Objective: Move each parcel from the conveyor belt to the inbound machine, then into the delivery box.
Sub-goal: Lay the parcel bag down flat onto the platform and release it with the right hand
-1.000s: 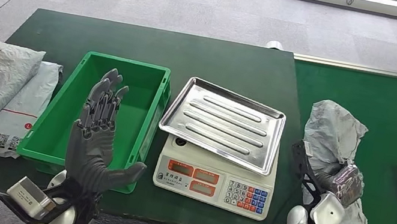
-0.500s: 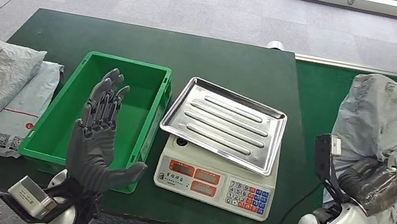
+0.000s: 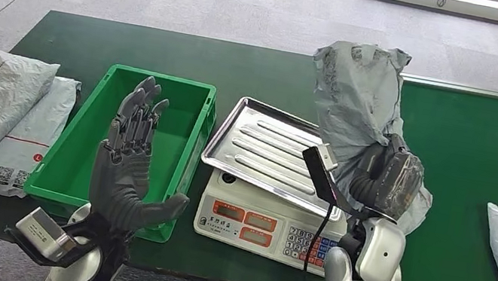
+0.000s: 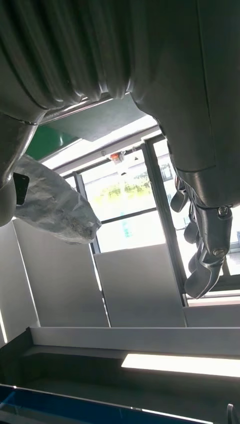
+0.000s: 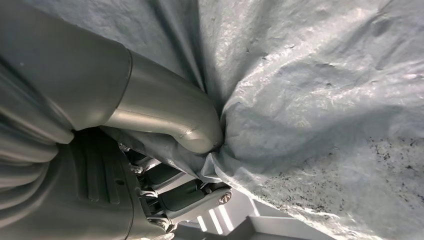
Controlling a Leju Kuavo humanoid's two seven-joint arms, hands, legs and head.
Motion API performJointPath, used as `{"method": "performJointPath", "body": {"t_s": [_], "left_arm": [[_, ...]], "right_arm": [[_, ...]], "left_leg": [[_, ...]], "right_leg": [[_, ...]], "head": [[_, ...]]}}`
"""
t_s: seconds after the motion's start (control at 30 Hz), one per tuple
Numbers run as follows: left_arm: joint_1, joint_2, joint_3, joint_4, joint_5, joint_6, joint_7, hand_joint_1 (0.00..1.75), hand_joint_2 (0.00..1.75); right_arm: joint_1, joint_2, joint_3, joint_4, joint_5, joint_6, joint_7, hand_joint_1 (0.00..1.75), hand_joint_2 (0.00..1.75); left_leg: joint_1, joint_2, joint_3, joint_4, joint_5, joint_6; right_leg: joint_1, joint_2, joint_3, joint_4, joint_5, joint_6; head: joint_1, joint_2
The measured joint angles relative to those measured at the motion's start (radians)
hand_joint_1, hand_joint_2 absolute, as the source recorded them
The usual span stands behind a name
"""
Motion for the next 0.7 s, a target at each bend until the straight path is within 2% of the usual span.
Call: {"method": "performJointPath", "body": {"t_s": [0.17, 0.4, 0.53, 0.57, 0.67, 0.7], "left_arm": [[-0.001, 0.000, 0.000, 0.005, 0.004, 0.000, 0.000, 0.00, 1.75], [-0.017, 0.000, -0.006, 0.019, 0.015, -0.007, 0.000, 0.00, 1.75], [-0.026, 0.000, -0.016, 0.029, 0.026, -0.007, 0.000, 0.00, 1.75], [-0.028, 0.000, -0.020, 0.032, 0.029, -0.007, 0.000, 0.00, 1.75], [-0.036, 0.000, -0.029, 0.042, 0.033, -0.007, 0.000, 0.00, 1.75], [-0.038, 0.000, -0.032, 0.045, 0.033, -0.007, 0.000, 0.00, 1.75]], "right_arm": [[-0.011, 0.007, 0.029, 0.029, -0.002, -0.002, -0.002, 1.75, 1.75], [-0.036, 0.031, 0.070, 0.104, -0.002, 0.003, -0.070, 1.75, 1.75], [-0.049, 0.045, 0.110, 0.155, -0.002, -0.001, -0.062, 1.75, 1.75], [-0.051, 0.046, 0.115, 0.167, -0.003, -0.001, -0.057, 1.42, 1.75], [-0.063, 0.047, 0.123, 0.212, -0.004, -0.001, -0.039, 0.11, 1.75], [-0.069, 0.047, 0.123, 0.230, -0.005, -0.001, -0.035, 0.00, 1.75]], "left_leg": [[0.000, 0.000, -0.001, 0.000, -0.001, 0.001], [0.000, 0.000, -0.001, 0.000, -0.001, 0.001], [0.000, 0.000, -0.001, 0.000, 0.000, 0.001], [0.000, 0.000, -0.001, 0.000, 0.000, 0.001], [0.000, 0.000, -0.001, 0.000, 0.000, 0.001], [0.000, 0.000, -0.001, 0.000, 0.000, 0.001]], "right_leg": [[-0.001, 0.000, 0.000, 0.000, 0.000, 0.001], [-0.001, 0.001, -0.001, 0.000, 0.000, 0.001], [-0.001, 0.000, -0.001, 0.000, 0.000, 0.001], [-0.001, 0.000, -0.001, 0.000, 0.000, 0.001], [-0.001, 0.000, -0.001, 0.000, 0.000, 0.001], [-0.001, 0.000, -0.001, 0.000, 0.000, 0.001]], "head": [[0.000, 0.000], [0.000, 0.000], [0.000, 0.000], [0.000, 0.000], [0.000, 0.000], [0.000, 0.000]]}}
